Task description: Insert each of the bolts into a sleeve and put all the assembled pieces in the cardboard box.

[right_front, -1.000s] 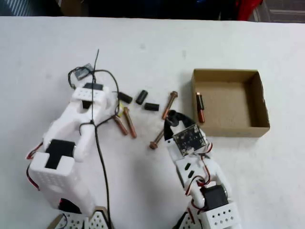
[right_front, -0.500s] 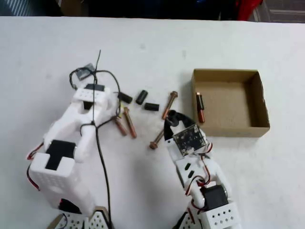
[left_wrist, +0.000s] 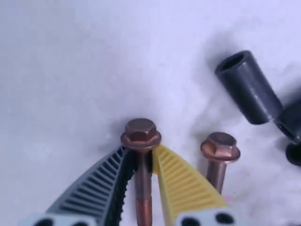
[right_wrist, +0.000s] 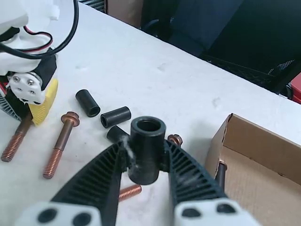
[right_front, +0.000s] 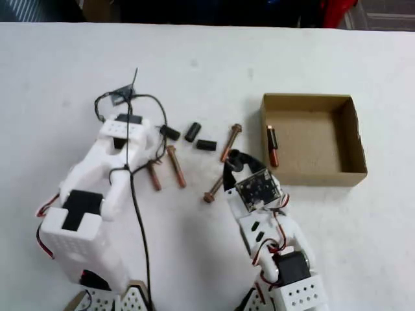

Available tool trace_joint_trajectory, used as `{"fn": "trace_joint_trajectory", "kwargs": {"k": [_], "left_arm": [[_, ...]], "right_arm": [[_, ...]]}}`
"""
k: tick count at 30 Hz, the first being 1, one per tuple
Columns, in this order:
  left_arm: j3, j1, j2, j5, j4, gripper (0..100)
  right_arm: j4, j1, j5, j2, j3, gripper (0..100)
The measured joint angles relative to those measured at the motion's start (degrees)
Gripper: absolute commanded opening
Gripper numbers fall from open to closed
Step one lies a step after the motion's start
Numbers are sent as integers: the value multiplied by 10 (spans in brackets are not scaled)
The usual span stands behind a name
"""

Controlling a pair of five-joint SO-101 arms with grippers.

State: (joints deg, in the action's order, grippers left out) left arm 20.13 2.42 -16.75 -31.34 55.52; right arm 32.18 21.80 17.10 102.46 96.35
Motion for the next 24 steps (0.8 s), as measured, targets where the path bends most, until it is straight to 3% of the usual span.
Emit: {"fn": "trace_joint_trajectory", "kwargs": {"k": [5,13,20,24], "left_arm": [[-1,0,0,127,12,68],[-4,0,0,201,25,68],[-44,-1,-2,238,126,42],[-86,-2,-2,241,189,38]], "right_arm": [[0,0,0,0,0,16],[0,31,0,0,0,16],[-35,51,0,0,0,16],[-55,50,-54,0,0,16]]}}
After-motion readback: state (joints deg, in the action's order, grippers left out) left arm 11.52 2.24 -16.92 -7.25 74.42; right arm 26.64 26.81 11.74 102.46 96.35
